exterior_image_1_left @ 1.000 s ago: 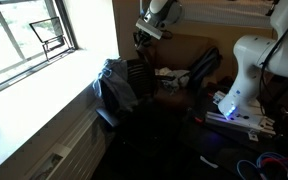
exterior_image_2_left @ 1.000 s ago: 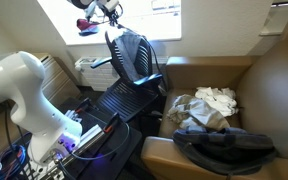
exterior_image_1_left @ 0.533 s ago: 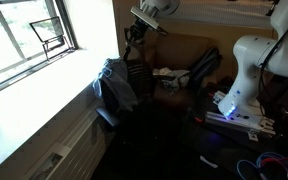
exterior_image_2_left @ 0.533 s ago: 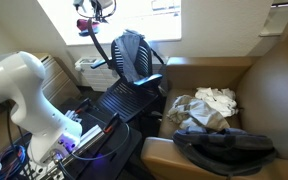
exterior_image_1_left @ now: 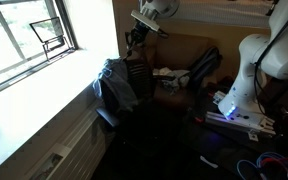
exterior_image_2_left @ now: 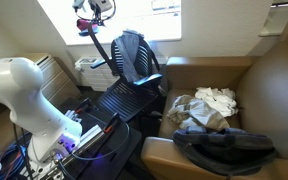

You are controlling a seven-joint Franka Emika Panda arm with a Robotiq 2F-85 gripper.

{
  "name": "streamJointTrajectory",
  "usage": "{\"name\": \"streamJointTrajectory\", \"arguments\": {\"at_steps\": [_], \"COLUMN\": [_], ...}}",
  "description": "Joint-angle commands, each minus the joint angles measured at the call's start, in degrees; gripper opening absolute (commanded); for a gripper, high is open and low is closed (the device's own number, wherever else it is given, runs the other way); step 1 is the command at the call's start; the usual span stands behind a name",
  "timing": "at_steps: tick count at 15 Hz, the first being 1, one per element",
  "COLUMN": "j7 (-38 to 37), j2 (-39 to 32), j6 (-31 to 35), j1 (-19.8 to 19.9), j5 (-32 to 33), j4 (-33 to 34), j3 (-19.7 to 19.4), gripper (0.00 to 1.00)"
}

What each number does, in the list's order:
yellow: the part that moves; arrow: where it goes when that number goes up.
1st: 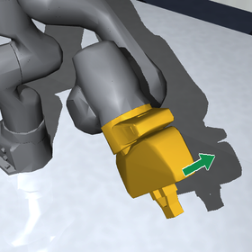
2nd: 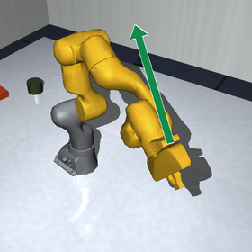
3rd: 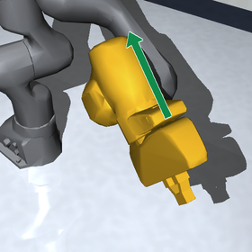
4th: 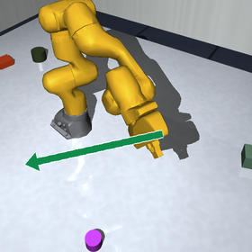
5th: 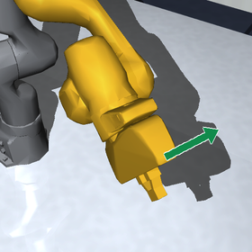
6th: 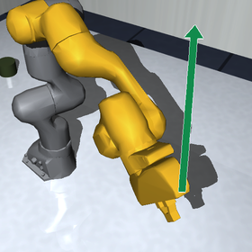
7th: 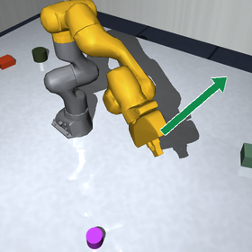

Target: Take the belt off the arm of the black chair and put it on the seat

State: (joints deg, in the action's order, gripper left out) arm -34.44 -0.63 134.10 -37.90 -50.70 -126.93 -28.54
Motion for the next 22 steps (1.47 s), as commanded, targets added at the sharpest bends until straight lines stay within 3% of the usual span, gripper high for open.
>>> {"name": "streamJointTrajectory", "arguments": {"at_steps": [1, 4, 7, 10, 12, 15, 20, 21, 22], "j7": [0.9, -1.96, -1.85, -2.15, 2.9, 8.65, 9.17, 6.61, 8.59], "j2": [1.95, 2.69, 0.45, 0.53, -4.02, -9.67, -18.91, -19.76, -17.45], "j6": [-7.95, -12.39, -10.86, -10.98, -18.09, -22.11, -35.02, -36.25, -31.77], "j1": [13.67, 20.44, 23.84, 24.4, 25.57, 26.43, 27.81, 27.64, 26.58], "j5": [-1.21, 2.57, 3.09, 3.73, -0.88, -5.25, -2.66, -1.52, -3.09], "j4": [-3.69, -6.26, -4.81, -5.16, -3.91, -4.06, 0.39, 1.29, -1.7], "j3": [14.97, 22.96, 27.18, 27.88, 28.98, 31.54, 32.38, 31.86, 32.12], "gripper": [0.01, 0.01, 0.04, 0.01, 0.01, 0.01, 0.01, 0.01, 0.04]}}
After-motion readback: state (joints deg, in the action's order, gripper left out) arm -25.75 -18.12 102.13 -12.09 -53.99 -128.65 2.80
